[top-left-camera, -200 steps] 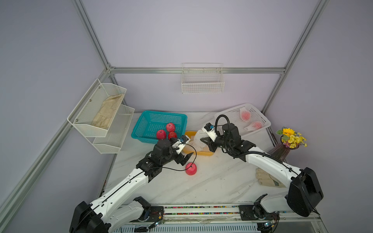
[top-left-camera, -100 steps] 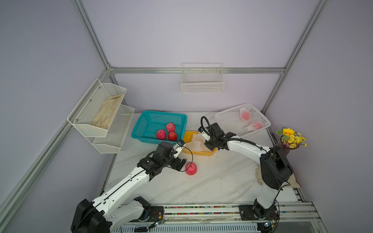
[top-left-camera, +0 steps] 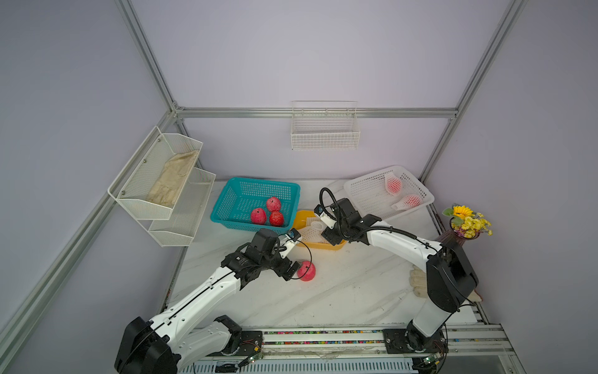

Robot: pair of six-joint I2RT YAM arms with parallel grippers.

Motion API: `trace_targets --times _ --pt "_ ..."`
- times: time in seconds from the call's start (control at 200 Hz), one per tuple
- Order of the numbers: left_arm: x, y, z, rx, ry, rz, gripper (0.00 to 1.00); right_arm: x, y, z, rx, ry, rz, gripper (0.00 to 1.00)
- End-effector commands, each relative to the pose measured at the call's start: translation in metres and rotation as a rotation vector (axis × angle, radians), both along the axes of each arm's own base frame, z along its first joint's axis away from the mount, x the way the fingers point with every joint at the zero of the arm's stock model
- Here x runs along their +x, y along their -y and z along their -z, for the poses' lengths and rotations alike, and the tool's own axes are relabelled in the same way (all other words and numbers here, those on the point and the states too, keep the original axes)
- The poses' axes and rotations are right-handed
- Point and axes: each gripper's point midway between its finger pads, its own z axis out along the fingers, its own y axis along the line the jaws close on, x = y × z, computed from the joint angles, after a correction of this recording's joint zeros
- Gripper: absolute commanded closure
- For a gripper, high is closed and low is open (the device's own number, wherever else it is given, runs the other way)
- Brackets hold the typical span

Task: Remove foam nets from apples
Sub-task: Place the foam net into the storage box, then pick up the apple from the center of the board.

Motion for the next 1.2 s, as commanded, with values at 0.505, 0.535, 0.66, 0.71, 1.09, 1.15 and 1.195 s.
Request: trace_targets --times 0.505,0.535,0.66,0.71,1.09,1.15,1.195 --pt "-0.012 0.049 0.047 0.038 -0.076 0.272 0.0 -0.07 0.008 -0.09 0.236 0.044 -0.124 0.04" --pt "-0.009 0.051 0.05 0.046 -0.083 0.274 0.0 -0.071 0.01 -0.094 0.241 0.051 -0.119 0.04" --pt "0.003 0.055 0.07 0.103 -0.113 0.264 0.0 -0.076 0.014 -0.102 0.259 0.074 -0.11 0.03" --pt "0.005 0.057 0.074 0.111 -0.12 0.27 0.0 -0.077 0.016 -0.103 0.259 0.081 -0.109 0.03" --pt "0.002 0.069 0.074 0.085 -0.139 0.332 0.31 -0.082 0.015 -0.092 0.256 0.073 -0.139 0.03" --pt "0.002 0.07 0.074 0.08 -0.141 0.339 0.38 -0.084 0.015 -0.091 0.257 0.069 -0.143 0.03" --pt "0.002 0.071 0.074 0.08 -0.141 0.34 0.43 -0.084 0.015 -0.089 0.254 0.068 -0.145 0.03"
